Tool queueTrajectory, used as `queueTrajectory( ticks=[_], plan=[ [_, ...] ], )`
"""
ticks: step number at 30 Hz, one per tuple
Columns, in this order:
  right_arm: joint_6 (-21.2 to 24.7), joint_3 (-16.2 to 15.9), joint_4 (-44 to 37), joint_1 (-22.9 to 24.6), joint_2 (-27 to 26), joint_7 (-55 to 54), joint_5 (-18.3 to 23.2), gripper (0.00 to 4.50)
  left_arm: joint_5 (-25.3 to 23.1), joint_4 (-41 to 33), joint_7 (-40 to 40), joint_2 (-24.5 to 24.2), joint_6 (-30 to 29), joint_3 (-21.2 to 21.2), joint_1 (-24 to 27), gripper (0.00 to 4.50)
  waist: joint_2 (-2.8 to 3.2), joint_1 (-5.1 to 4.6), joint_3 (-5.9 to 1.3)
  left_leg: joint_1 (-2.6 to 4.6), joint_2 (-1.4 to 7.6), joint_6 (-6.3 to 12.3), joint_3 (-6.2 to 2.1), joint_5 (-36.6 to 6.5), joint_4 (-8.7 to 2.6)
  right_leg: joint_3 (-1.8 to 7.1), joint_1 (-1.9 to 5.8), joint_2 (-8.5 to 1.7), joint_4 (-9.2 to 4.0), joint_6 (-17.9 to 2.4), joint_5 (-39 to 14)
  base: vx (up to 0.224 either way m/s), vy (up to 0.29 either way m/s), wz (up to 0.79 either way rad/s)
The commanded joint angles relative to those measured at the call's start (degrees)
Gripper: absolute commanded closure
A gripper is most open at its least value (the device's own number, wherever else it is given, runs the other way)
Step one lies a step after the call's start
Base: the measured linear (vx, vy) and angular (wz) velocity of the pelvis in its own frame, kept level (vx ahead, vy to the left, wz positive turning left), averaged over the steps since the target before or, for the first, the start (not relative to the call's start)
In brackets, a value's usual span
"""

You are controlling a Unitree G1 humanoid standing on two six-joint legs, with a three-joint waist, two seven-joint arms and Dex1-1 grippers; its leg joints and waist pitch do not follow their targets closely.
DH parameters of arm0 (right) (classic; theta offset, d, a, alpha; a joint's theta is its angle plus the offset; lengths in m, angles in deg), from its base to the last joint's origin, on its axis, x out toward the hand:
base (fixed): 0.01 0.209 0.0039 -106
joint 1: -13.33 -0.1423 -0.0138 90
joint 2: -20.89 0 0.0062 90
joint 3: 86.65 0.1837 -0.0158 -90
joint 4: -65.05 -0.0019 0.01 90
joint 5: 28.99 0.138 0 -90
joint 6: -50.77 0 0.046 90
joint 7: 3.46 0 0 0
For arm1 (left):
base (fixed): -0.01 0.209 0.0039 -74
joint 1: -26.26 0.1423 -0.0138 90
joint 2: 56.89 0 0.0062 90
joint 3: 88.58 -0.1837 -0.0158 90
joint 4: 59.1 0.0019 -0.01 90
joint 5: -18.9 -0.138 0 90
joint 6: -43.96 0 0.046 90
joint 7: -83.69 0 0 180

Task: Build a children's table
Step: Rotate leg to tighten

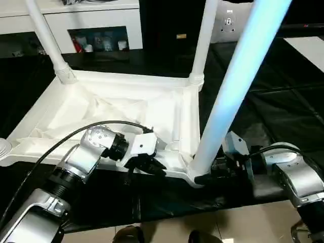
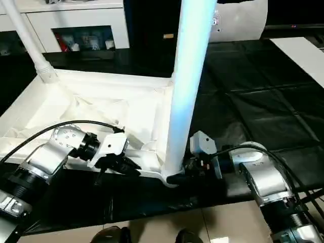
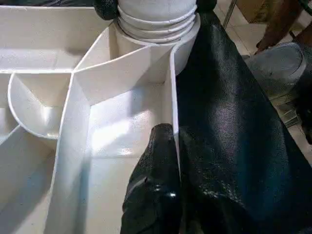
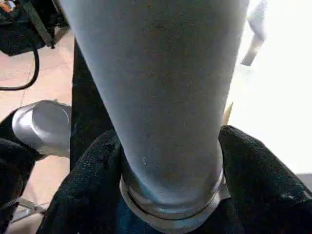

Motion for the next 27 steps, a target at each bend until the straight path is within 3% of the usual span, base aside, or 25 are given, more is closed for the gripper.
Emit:
queueTrajectory(
  ticks=[1, 3, 6, 8, 10, 11, 12, 14, 16, 17, 18, 19, 20, 21, 22, 23, 24, 25, 26, 27],
  plan=[
    [2.6, -1.6, -2.9, 2.0, -0.8, 0.0, 1.4, 1.84, 0.0, -0.5, -0.8, 1.0, -2.6, -0.9, 0.2, 4.50, -0.68, -0.13, -3.61, 1.34, 3.91, 3.26, -1.73, -16.2, -4.59, 2.90, 2.33, -3.87, -3.95, -12.5, -21.0, 0.000, 0.000, 0.00],
    [5.9, -1.5, -5.4, 4.0, -3.7, -6.0, 1.1, 1.85, 0.4, -2.2, -6.1, 2.8, -8.4, 1.1, 0.7, 4.50, -0.69, -0.08, -3.52, 1.43, 4.06, 3.02, -1.62, -16.3, -4.71, 3.07, 2.19, -3.87, -3.93, -12.7, -20.5, 0.000, 0.000, 0.00],
    [5.4, -1.5, -6.5, 5.2, -6.4, -10.6, 0.0, 1.86, 0.9, -3.5, -9.4, 4.4, -11.1, 2.4, 1.2, 4.50, -0.71, -0.42, -3.01, 1.57, 3.77, 1.46, -2.05, -19.9, -4.96, 2.87, 1.92, -4.10, -4.70, -11.0, -27.4, 0.000, 0.000, 0.00],
    [6.4, -1.5, -7.0, 5.8, -9.4, -15.9, -1.3, 1.86, 1.2, -4.7, -12.8, 6.3, -13.7, 3.6, 1.5, 4.50, -0.73, -0.90, -2.56, 1.78, 3.51, 0.26, -2.43, -22.9, -5.17, 2.60, 1.71, -4.19, -5.39, -8.8, -33.7, 0.000, 0.000, 0.00],
    [7.9, -1.5, -7.4, 6.1, -12.5, -20.5, -2.1, 1.86, 1.0, -5.8, -16.6, 8.1, -16.4, 4.5, 1.6, 4.50, -0.70, -1.97, -1.91, 2.20, 3.22, -1.53, -3.15, -28.4, -5.43, 1.87, 1.49, -4.21, -6.47, -5.0, -42.0, 0.000, 0.000, 0.00],
    [11.0, -0.9, -6.9, 5.9, -18.2, -28.4, -3.0, 1.86, 0.3, -6.6, -23.4, 12.1, -20.4, 6.0, 1.6, 4.50, -0.71, -2.63, -1.77, 2.71, 3.08, -2.13, -3.39, -30.6, -5.32, 1.59, 1.13, -4.15, -6.96, -3.5, -44.5, 0.000, 0.000, 0.00],
    [12.2, -0.8, -6.6, 5.6, -20.8, -32.0, -3.8, 1.86, 0.0, -6.9, -27.0, 14.2, -22.4, 6.9, 1.5, 4.50, -0.70, -3.01, -1.73, 2.80, 2.97, -2.36, -3.45, -31.2, -5.31, 1.35, 1.10, -4.12, -7.21, -3.1, -45.2, 0.000, 0.000, 0.00],
    [14.0, -0.7, -5.6, 4.9, -24.1, -36.7, -5.0, 1.86, -0.4, -6.8, -31.8, 17.3, -24.8, 8.1, 1.2, 4.50, -0.43, -4.04, -1.83, 2.95, 2.82, -2.94, -4.03, -33.0, -5.28, 0.14, 1.44, -4.05, -7.86, -2.2, -45.3, 0.000, 0.000, 0.00],
    [15.9, 0.2, -3.0, 3.2, -29.5, -45.2, -6.9, 1.87, -1.3, -6.0, -39.2, 21.8, -26.8, 10.0, 0.4, 4.50, 0.53, -5.17, -1.38, 2.92, 3.29, -3.06, -4.78, -38.7, -6.21, -1.81, 2.37, -3.42, -8.46, -0.6, -42.3, -0.020, 0.031, -0.06],
    [16.5, 0.9, -1.9, 2.4, -31.5, -48.3, -7.4, 1.87, -1.9, -5.5, -42.1, 23.4, -26.8, 10.7, -0.1, 4.50, 1.41, -5.79, -1.20, 2.40, 4.19, -3.91, -5.48, -44.9, -7.89, -2.65, 3.69, -2.56, -6.80, -1.2, -35.7, -0.049, 0.052, -0.06],
    [17.0, 1.5, -1.0, 1.7, -33.3, -51.0, -7.6, 1.87, -2.4, -5.1, -44.5, 24.7, -26.4, 11.2, -0.6, 4.50, 2.10, -5.63, -1.06, 1.25, 5.21, -4.52, -5.57, -48.6, -9.78, -2.37, 5.02, -2.03, -3.74, -2.3, -29.8, -0.049, 0.052, -0.06],
    [17.0, 1.9, -0.3, 1.2, -34.3, -52.9, -8.1, 1.87, -2.6, -5.0, -45.6, 25.4, -26.4, 11.4, -0.8, 4.50, 2.11, -3.03, -0.95, -1.87, 6.94, -4.49, -4.04, -53.6, -13.93, -0.79, 7.06, -0.72, 5.48, -3.2, -14.0, -0.082, 0.008, 0.10],
    [17.1, 2.2, 0.1, 0.9, -35.0, -54.2, -8.3, 1.87, -2.7, -4.9, -46.3, 25.9, -26.5, 11.6, -1.0, 4.50, 1.70, -1.79, -1.14, -0.86, 6.61, -3.45, -2.73, -51.5, -14.06, 0.69, 5.64, -0.64, 5.77, -2.8, -12.1, 0.009, -0.067, 0.19],
    [16.5, 3.4, 0.7, 0.4, -36.5, -56.0, -7.7, 1.87, -2.9, -4.9, -46.9, 26.6, -25.8, 11.4, -1.3, 4.50, -2.84, -3.85, -2.56, 4.37, 2.03, -3.16, -2.19, -36.6, -6.72, 3.99, 0.95, -3.16, -1.99, -1.1, -30.9, 0.009, -0.067, 0.19],
    [16.0, 4.8, 0.9, 0.0, -38.1, -57.7, -7.6, 1.87, -3.2, -5.4, -46.9, 27.3, -26.0, 11.2, -1.4, 4.50, -3.15, -2.74, -1.71, 4.59, -0.83, 0.13, -3.05, -14.8, 1.79, 5.31, -0.90, -7.70, -9.38, 0.5, -57.7, 0.046, -0.083, 0.02],
    [15.0, 5.8, 0.8, -0.1, -38.8, -58.4, -7.6, 1.31, -3.5, -5.9, -45.6, 27.0, -26.2, 10.4, -1.4, 4.50, -1.93, -1.85, -1.98, -0.05, -0.10, 1.70, -5.22, -4.2, -0.07, 6.27, 3.49, -9.01, -7.12, -1.0, -53.3, 0.063, -0.022, -0.25],
    [14.2, 6.1, 0.7, 0.0, -38.5, -58.6, -8.0, 1.17, -3.9, -6.1, -44.2, 26.1, -25.7, 9.6, -1.3, 4.50, -1.27, -1.55, -1.48, -0.79, 0.66, 0.75, -5.64, -5.0, -2.09, 4.51, 3.70, -7.78, -6.28, -1.8, -50.0, 0.063, -0.022, -0.25],
    [13.8, 6.2, 0.6, 0.0, -38.4, -59.0, -8.4, 1.17, -4.2, -6.4, -43.6, 25.6, -25.6, 9.1, -1.2, 4.50, -0.48, -1.79, -2.37, 0.22, 2.18, -1.00, -5.40, -12.1, -4.77, 3.21, 2.55, -4.14, -4.62, -3.6, -38.7, 0.100, 0.007, -0.22],
    [13.1, 6.5, 0.4, 0.1, -37.8, -59.2, -8.8, 1.10, -4.2, -6.8, -42.0, 24.5, -25.2, 8.4, -0.9, 4.50, 0.31, -2.45, -2.88, 0.38, 2.74, -1.59, -5.49, -16.4, -5.40, 3.15, 2.75, -3.09, -3.11, -6.4, -26.8, 0.059, -0.003, -0.02],
    [12.3, 6.8, 0.2, 0.1, -37.5, -59.2, -9.1, 0.95, -4.3, -7.1, -41.1, 23.7, -25.1, 8.1, -0.7, 4.50, 0.89, -2.43, -3.57, 0.75, 2.92, -1.62, -5.41, -15.7, -5.29, 3.25, 2.96, -3.25, -2.76, -7.9, -20.4, 0.059, -0.003, -0.02]
  ],
)
